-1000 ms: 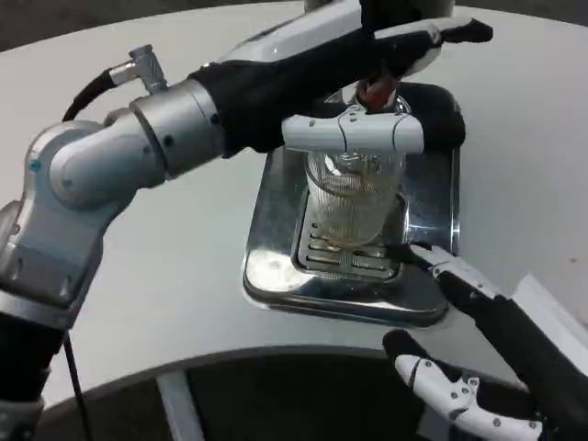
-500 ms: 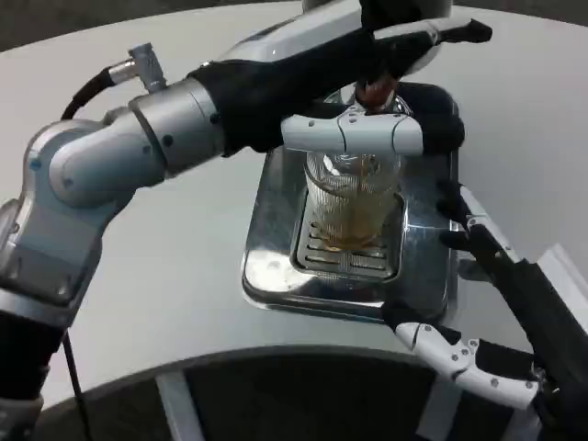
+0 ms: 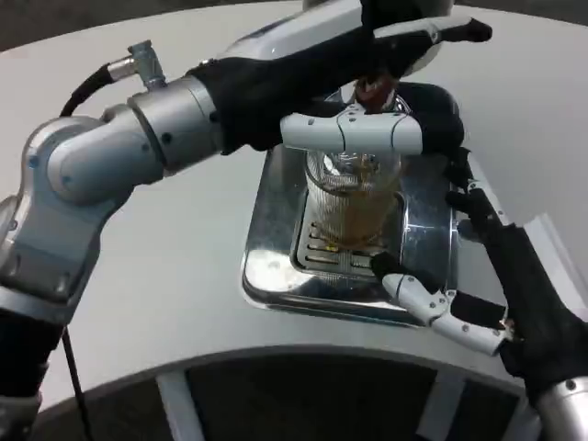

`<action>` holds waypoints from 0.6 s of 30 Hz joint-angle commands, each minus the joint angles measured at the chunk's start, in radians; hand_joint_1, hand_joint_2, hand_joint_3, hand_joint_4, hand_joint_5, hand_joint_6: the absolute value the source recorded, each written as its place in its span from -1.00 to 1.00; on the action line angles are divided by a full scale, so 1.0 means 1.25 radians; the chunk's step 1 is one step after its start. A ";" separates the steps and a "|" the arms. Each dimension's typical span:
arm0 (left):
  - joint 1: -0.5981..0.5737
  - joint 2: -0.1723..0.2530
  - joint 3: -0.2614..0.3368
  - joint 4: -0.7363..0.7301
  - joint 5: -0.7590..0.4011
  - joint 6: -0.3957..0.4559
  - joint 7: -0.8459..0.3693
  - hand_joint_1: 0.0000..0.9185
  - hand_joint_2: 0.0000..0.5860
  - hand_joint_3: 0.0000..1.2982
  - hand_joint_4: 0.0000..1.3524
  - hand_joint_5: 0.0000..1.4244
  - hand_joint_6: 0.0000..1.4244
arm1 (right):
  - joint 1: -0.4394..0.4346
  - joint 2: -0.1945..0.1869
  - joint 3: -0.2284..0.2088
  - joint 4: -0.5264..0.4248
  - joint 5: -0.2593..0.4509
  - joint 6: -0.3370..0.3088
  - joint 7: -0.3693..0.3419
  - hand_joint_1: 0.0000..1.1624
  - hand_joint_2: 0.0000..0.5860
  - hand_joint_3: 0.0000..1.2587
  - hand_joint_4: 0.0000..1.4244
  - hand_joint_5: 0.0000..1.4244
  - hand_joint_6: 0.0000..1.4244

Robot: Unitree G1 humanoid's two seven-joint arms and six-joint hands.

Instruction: Grasp the cup under the faucet to collect the drink, then remove the cup.

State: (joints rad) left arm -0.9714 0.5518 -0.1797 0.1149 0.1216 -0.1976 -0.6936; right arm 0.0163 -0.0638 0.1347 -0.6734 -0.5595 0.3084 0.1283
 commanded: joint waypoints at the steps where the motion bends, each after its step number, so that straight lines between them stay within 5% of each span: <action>1: 0.017 0.016 -0.023 0.027 0.027 0.011 -0.032 -1.00 -0.70 -0.85 -1.00 -0.95 -0.87 | -0.030 0.010 0.002 0.053 0.029 -0.028 -0.030 0.20 -0.10 -1.00 -0.93 -0.86 -0.80; 18: 0.009 0.024 -0.018 0.043 0.025 -0.002 -0.037 -1.00 -0.69 -0.83 -1.00 -0.95 -0.87 | -0.117 -0.008 -0.008 0.209 0.115 -0.140 -0.076 0.21 -0.18 -0.93 -0.89 -0.83 -0.78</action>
State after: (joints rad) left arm -0.9859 0.5616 -0.1782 0.1381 0.1215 -0.2169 -0.7037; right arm -0.1168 -0.0721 0.1265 -0.4358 -0.4272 0.1592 0.0502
